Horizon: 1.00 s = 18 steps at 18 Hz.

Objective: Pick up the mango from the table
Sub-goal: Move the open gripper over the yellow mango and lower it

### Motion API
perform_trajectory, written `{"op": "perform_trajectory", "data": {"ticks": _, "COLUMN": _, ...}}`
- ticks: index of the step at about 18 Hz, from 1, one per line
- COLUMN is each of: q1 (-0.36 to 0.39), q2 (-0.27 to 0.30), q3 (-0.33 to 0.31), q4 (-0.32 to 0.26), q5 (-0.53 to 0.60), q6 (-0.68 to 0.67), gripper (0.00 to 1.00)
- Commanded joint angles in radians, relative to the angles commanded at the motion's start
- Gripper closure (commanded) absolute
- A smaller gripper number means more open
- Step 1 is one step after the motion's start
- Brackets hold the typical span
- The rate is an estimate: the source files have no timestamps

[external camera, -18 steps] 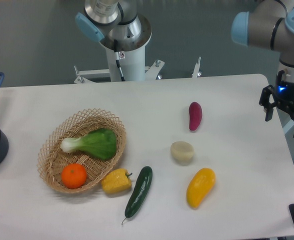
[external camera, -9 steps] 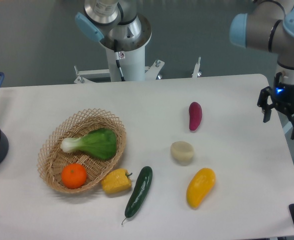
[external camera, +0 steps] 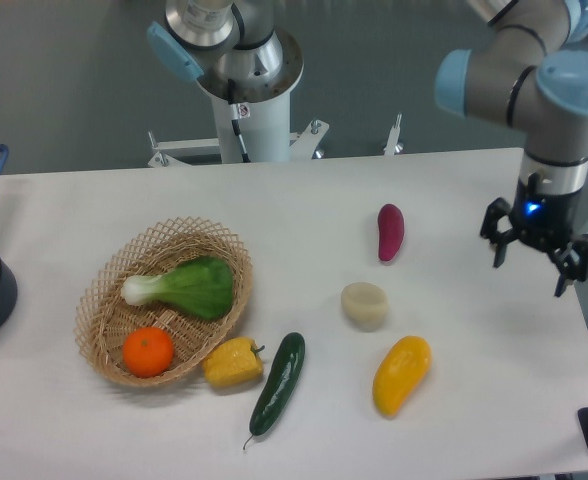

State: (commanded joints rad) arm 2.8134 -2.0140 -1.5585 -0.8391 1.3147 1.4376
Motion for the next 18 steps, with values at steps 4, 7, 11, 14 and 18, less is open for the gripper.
{"op": "perform_trajectory", "data": {"ticks": 4, "q1": -0.072, "q2": -0.035, "q3": 0.015, "q4": 0.0, "q5": 0.0, "q6": -0.115, "gripper": 0.0}}
{"op": "perform_trajectory", "data": {"ticks": 7, "q1": -0.121, "q2": -0.063, "q3": 0.035, "q4": -0.002, "q5": 0.005, "q6": -0.204, "gripper": 0.0}}
{"op": "perform_trajectory", "data": {"ticks": 11, "q1": -0.146, "q2": -0.081, "q3": 0.035, "q4": -0.002, "q5": -0.003, "q6": -0.284, "gripper": 0.0}}
{"op": "perform_trajectory", "data": {"ticks": 14, "q1": -0.169, "q2": -0.106, "q3": 0.04, "q4": 0.0, "q5": 0.001, "q6": -0.339, "gripper": 0.0}}
{"op": "perform_trajectory", "data": {"ticks": 18, "q1": -0.186, "q2": -0.132, "q3": 0.032, "q4": 0.031, "q5": 0.002, "q6": -0.339, "gripper": 0.0}}
